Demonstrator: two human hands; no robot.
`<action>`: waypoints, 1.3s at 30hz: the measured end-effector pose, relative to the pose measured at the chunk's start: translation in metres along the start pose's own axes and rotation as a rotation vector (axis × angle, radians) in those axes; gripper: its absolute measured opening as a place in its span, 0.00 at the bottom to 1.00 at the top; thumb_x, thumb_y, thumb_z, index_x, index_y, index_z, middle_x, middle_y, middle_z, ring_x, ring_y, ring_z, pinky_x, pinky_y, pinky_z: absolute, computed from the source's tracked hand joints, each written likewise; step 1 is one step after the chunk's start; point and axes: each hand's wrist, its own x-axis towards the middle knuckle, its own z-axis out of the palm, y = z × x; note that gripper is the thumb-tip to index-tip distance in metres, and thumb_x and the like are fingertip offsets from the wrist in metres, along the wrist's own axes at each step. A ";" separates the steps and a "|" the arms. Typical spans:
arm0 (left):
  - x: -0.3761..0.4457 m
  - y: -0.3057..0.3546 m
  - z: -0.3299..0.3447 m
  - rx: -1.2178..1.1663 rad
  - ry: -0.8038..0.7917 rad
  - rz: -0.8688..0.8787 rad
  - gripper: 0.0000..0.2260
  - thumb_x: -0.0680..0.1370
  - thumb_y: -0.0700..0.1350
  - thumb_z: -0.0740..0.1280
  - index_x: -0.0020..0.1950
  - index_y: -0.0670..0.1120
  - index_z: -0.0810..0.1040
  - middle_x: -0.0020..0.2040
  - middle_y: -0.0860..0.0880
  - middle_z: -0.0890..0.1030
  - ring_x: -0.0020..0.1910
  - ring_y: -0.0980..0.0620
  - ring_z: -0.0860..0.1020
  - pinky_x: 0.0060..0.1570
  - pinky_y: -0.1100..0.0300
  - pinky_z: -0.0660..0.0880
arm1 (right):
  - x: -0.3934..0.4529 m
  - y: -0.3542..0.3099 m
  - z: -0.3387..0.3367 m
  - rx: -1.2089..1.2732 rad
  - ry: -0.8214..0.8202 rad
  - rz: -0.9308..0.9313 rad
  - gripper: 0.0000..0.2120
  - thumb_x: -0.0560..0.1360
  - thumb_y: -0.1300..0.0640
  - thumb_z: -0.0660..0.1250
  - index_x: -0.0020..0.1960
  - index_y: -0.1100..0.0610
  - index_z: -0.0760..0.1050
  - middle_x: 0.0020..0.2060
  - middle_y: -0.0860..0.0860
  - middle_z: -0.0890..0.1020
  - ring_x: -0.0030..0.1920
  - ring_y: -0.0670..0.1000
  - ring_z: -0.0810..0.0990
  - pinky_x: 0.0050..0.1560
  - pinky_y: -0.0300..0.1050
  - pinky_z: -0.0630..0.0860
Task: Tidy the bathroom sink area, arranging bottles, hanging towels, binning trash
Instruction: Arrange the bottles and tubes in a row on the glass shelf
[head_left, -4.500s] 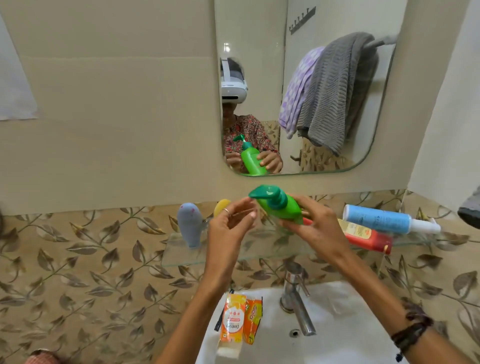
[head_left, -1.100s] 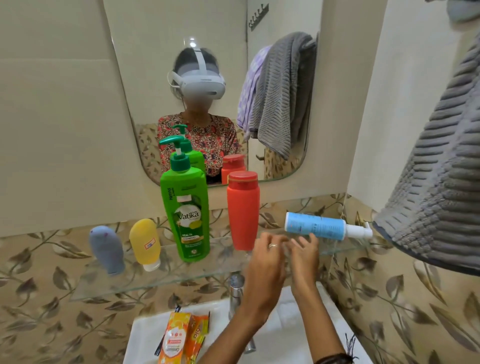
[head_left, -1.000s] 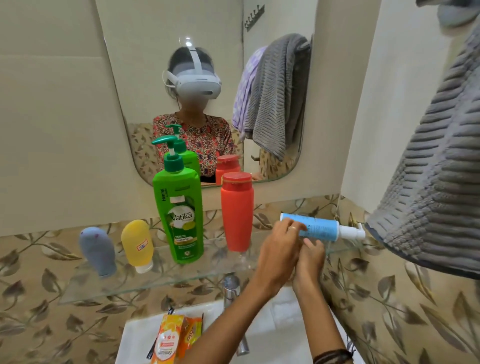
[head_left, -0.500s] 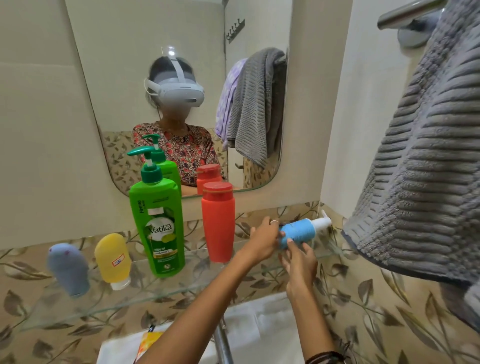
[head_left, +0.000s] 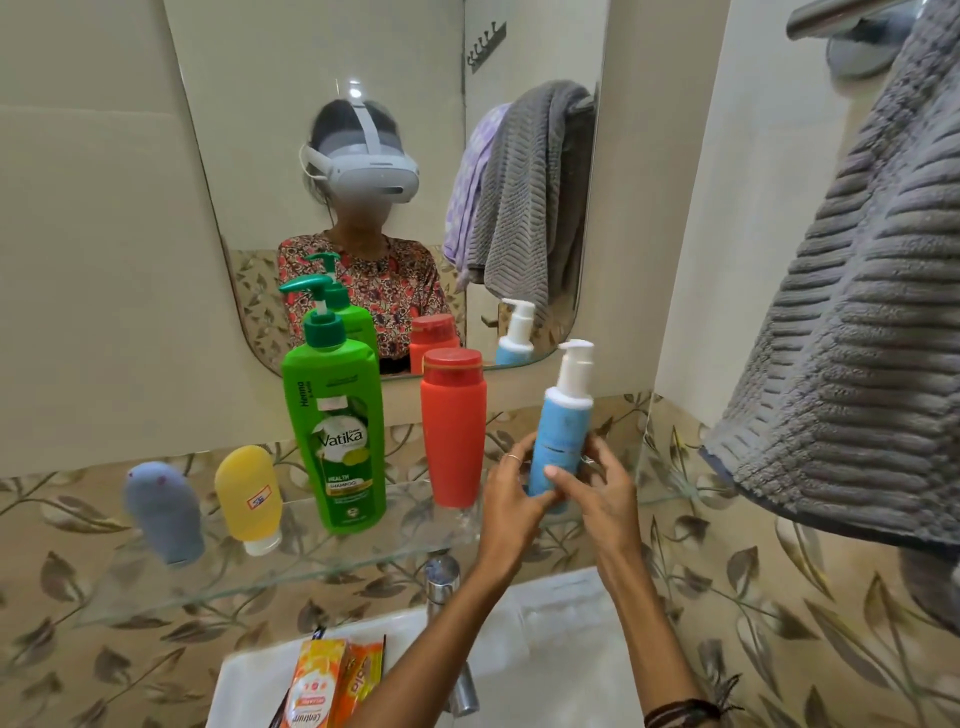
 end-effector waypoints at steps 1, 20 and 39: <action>-0.001 -0.002 -0.001 -0.004 0.024 -0.011 0.25 0.70 0.36 0.71 0.65 0.46 0.71 0.57 0.50 0.78 0.50 0.60 0.77 0.44 0.76 0.74 | 0.000 -0.001 0.001 -0.064 -0.032 -0.010 0.28 0.67 0.69 0.73 0.64 0.53 0.71 0.57 0.51 0.80 0.54 0.47 0.81 0.51 0.43 0.80; -0.011 -0.010 0.002 0.298 0.114 0.001 0.22 0.75 0.41 0.67 0.67 0.44 0.65 0.64 0.48 0.75 0.63 0.50 0.74 0.59 0.58 0.73 | -0.006 0.016 0.007 -0.338 0.016 -0.008 0.31 0.71 0.66 0.70 0.71 0.57 0.63 0.67 0.55 0.74 0.65 0.53 0.73 0.65 0.48 0.71; 0.007 -0.003 0.032 0.267 0.023 -0.035 0.12 0.76 0.40 0.65 0.60 0.44 0.70 0.57 0.47 0.78 0.56 0.52 0.76 0.51 0.63 0.73 | 0.015 0.005 -0.016 -0.650 0.103 0.075 0.26 0.70 0.60 0.72 0.66 0.60 0.70 0.62 0.57 0.78 0.60 0.56 0.77 0.59 0.50 0.74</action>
